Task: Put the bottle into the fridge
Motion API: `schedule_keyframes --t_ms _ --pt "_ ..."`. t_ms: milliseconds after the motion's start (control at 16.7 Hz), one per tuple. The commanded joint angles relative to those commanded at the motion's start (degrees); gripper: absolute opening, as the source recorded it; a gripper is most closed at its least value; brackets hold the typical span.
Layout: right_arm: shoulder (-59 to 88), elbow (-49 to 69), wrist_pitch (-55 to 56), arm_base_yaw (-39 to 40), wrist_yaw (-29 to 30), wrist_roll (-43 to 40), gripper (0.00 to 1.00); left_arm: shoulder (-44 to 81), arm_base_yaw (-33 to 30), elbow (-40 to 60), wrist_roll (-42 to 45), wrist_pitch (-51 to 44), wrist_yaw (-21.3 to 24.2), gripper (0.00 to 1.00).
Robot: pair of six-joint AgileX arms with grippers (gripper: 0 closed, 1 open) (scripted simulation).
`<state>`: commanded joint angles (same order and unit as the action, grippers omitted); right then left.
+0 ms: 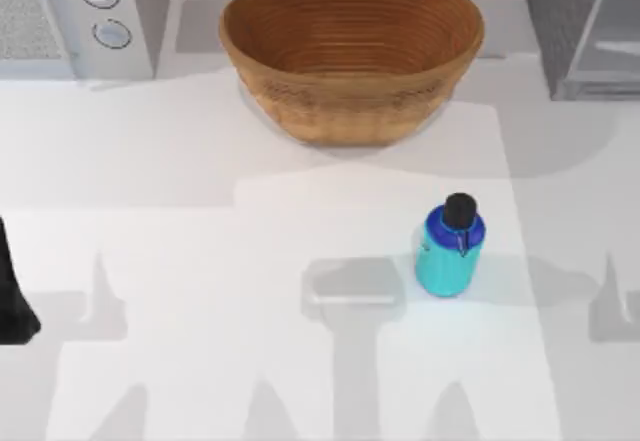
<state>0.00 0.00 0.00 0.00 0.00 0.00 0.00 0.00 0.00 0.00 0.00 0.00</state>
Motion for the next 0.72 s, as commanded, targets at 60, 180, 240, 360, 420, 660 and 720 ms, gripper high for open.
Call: schedule_keyframes --t_ms 60,180,240,360,420,660,720 --pt "0.0 0.0 0.0 0.0 0.0 0.0 1.0 0.0 0.0 0.0 0.0 0.0 0.0 1.0" --pt "0.0 0.0 0.0 0.0 0.0 0.0 1.0 0.0 0.0 0.0 0.0 0.0 0.0 1.0" --pt "0.28 0.72 -0.31 -0.51 0.45 0.98 1.0 0.0 0.0 0.0 0.0 0.0 0.0 1.0" --pt "1.25 3.1 -1.36 -2.15 1.86 4.2 1.0 0.0 0.0 0.0 0.0 0.0 0.0 1.0" --pt "2.06 4.95 -2.24 -3.4 2.89 6.75 1.0 0.0 0.0 0.0 0.0 0.0 0.0 1.0" --pt "7.17 15.67 -7.78 -10.44 8.11 21.05 1.0 0.0 0.0 0.0 0.0 0.0 0.0 1.0" --pt "8.81 18.99 -9.57 -12.59 9.57 25.34 1.0 0.0 0.0 0.0 0.0 0.0 0.0 1.0"
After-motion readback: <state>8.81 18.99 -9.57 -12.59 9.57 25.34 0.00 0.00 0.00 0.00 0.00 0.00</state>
